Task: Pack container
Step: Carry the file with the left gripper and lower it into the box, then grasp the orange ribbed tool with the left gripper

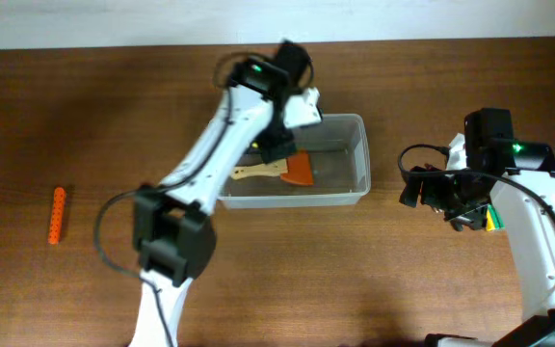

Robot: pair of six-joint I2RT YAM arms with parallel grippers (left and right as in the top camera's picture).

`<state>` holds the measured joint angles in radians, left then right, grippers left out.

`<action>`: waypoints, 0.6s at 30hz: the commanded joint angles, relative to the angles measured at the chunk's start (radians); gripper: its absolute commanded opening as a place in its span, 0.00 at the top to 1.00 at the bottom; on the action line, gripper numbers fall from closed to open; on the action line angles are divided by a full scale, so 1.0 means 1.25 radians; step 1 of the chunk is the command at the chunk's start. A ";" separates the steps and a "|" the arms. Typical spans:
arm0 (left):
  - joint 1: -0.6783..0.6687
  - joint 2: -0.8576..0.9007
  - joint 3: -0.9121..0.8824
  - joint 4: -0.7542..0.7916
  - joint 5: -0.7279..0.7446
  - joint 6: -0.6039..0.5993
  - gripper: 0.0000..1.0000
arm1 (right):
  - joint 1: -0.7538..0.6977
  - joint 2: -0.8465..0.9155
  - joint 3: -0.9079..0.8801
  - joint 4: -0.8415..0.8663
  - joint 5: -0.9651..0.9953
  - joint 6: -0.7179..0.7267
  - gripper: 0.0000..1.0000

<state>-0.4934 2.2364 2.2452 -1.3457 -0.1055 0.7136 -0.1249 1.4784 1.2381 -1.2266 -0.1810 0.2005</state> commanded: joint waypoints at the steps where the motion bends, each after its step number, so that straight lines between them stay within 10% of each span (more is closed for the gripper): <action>1: 0.070 -0.192 0.062 -0.043 -0.037 -0.100 0.01 | -0.006 -0.004 0.009 -0.001 0.008 -0.007 0.01; 10: 0.551 -0.353 -0.023 -0.088 0.105 -0.235 0.01 | -0.006 -0.004 0.009 0.003 0.008 -0.007 0.01; 18: 0.806 -0.289 -0.376 0.121 0.115 -0.234 0.01 | -0.006 -0.004 0.009 0.014 0.008 -0.007 0.01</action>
<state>0.4656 1.8248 1.8931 -1.2324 -0.0074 0.4404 -0.1249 1.4784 1.2381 -1.2186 -0.1810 0.2001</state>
